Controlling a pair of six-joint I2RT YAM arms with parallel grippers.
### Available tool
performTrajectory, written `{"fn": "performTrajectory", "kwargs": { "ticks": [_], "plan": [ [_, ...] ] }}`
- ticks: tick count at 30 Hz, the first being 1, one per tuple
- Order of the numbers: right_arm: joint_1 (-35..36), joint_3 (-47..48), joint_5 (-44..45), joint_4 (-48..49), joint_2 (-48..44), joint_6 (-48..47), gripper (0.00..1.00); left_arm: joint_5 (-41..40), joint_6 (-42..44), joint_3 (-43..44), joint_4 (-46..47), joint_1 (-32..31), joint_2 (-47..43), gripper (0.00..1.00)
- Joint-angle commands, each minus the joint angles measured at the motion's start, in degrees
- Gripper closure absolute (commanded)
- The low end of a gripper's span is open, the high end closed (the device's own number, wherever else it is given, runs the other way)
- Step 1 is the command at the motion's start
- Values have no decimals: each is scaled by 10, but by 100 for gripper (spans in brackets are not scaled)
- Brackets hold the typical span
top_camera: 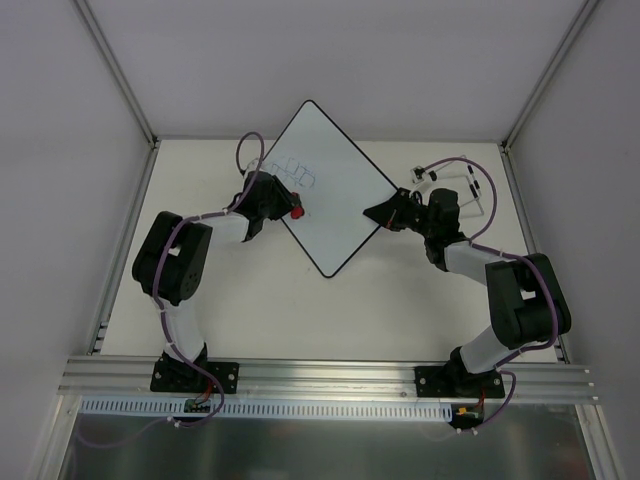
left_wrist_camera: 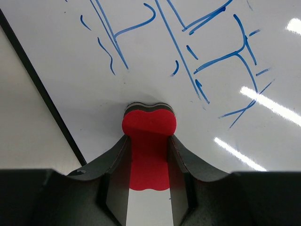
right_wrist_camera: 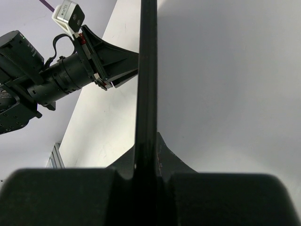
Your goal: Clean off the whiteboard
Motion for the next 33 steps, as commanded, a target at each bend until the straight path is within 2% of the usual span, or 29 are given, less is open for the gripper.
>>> {"fn": "performTrajectory", "kwargs": {
  "ticks": [1, 5, 12, 19, 23, 29, 33],
  "plan": [
    [38, 20, -176, 90, -16, 4, 100, 31, -3, -10, -62, -54, 25, 100],
    [39, 27, -176, 90, -11, 8, 100, 27, -19, -10, -63, -99, 19, 100],
    [38, 31, -177, 92, -3, 11, 100, 28, -49, -18, -62, -142, 19, 100],
    [39, 33, -178, 102, 4, 17, 99, 9, -63, -34, -62, -143, 6, 100],
    [38, 32, -179, 102, 5, 18, 100, 5, -110, -72, -62, -101, 3, 100],
    [38, 29, -182, 102, 8, 17, 100, -10, -127, -112, -63, -37, -14, 100],
    [39, 31, -186, 102, 11, 16, 100, -17, -111, -106, -65, -7, -27, 100]
  ]
}}
